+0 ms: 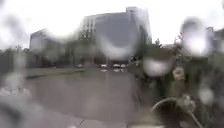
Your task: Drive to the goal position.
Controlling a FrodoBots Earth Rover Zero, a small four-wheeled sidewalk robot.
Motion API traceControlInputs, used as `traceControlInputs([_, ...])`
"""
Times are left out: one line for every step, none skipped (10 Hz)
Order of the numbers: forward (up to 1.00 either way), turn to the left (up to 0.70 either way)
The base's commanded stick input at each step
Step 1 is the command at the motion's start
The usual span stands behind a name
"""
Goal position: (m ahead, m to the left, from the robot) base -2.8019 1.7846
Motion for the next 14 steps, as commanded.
traceControlInputs([0.02, 0.0])
traceControlInputs([0.0, 0.0])
traceControlInputs([0.0, 0.0])
traceControlInputs([0.0, 0.0])
traceControlInputs([0.0, 0.0])
traceControlInputs([0.01, 0.0])
traceControlInputs([0.0, 0.0])
traceControlInputs([0.03, 0.0])
traceControlInputs([0.03, 0.0])
traceControlInputs([0.01, 0.0])
traceControlInputs([0.17, 0.16])
traceControlInputs([0.45, 0.44])
traceControlInputs([0.6, 0.59])
traceControlInputs([0.63, 0.31])
